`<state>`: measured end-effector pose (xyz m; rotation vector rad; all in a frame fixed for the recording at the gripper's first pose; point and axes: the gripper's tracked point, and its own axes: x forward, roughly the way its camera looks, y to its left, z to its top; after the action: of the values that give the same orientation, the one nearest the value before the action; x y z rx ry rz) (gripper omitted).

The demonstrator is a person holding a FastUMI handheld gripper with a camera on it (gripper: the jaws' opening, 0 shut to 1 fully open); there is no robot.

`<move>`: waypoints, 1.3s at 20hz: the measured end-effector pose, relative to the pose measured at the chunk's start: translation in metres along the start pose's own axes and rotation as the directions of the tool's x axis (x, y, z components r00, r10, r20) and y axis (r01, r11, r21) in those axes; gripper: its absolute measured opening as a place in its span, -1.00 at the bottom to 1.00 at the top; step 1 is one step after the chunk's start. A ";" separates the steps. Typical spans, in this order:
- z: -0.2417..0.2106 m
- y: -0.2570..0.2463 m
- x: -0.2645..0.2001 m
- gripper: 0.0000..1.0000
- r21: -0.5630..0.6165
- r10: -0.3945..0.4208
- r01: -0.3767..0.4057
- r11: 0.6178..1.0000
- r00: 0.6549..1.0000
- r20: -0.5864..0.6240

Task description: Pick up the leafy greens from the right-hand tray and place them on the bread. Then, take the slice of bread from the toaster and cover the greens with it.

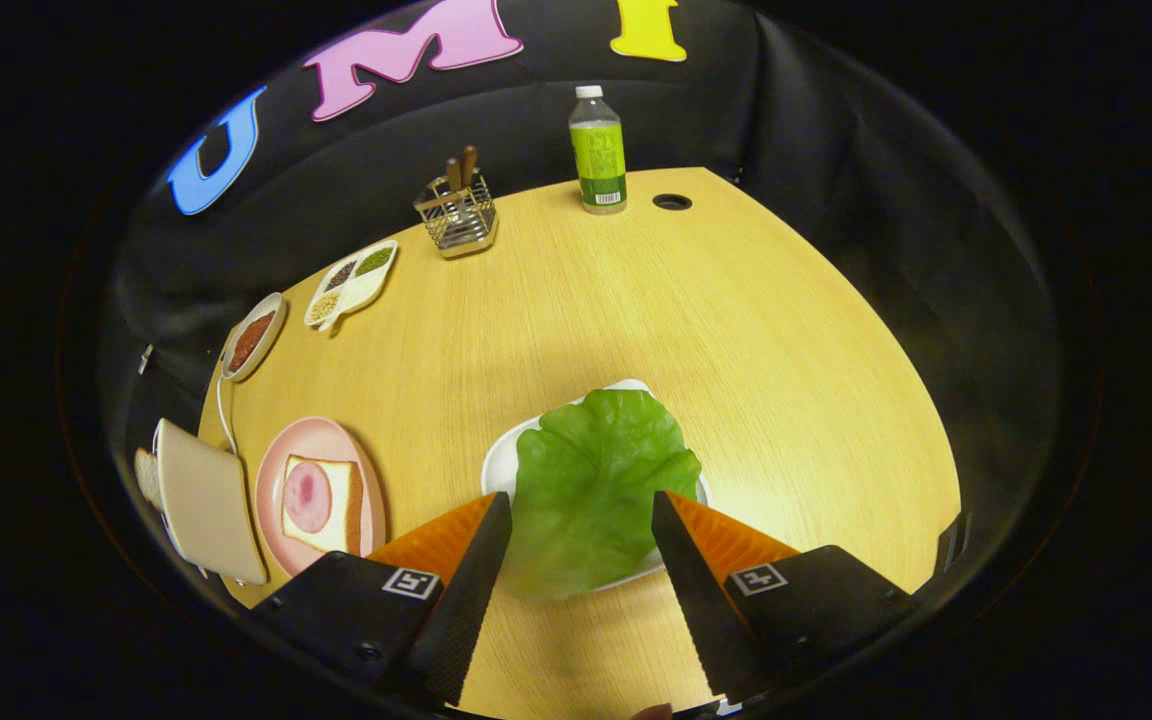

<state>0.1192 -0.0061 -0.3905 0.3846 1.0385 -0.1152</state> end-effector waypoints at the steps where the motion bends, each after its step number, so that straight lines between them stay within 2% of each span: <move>1: 0.000 -0.003 0.009 0.77 0.011 -0.019 0.020 1.000 1.000 -0.018; 4: -0.004 -0.008 0.027 0.77 0.046 -0.061 0.064 0.997 0.997 -0.057; 6: -0.012 -0.006 0.035 0.58 0.043 -0.076 0.080 0.996 0.993 -0.091; 8: -0.023 -0.009 0.039 0.49 0.001 -0.109 0.110 0.994 0.987 -0.120; 9: -0.020 -0.010 0.043 0.46 -0.014 -0.127 0.126 0.992 0.988 -0.091; 11: -0.021 -0.009 0.040 0.39 -0.003 -0.134 0.134 0.991 0.986 -0.099; 13: -0.022 -0.011 0.037 -0.18 0.048 -0.146 0.151 0.987 0.984 -0.101; 14: -0.021 -0.013 0.040 -0.66 0.068 -0.149 0.156 0.985 0.984 -0.097; 15: -0.020 -0.012 0.038 -0.67 0.096 -0.131 0.141 0.985 0.986 -0.101; 16: -0.021 -0.007 0.036 -0.80 0.132 -0.098 0.111 0.985 0.990 -0.103; 18: -0.018 -0.002 0.027 -0.80 0.173 -0.050 0.063 0.983 0.996 -0.079; 21: -0.012 0.000 0.010 -0.80 0.150 -0.025 0.030 0.988 0.999 -0.033; 26: 0.004 0.020 -0.027 -0.80 0.041 0.049 -0.050 0.998 0.998 0.028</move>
<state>0.1145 0.0086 -0.3601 0.4458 1.0008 -0.0974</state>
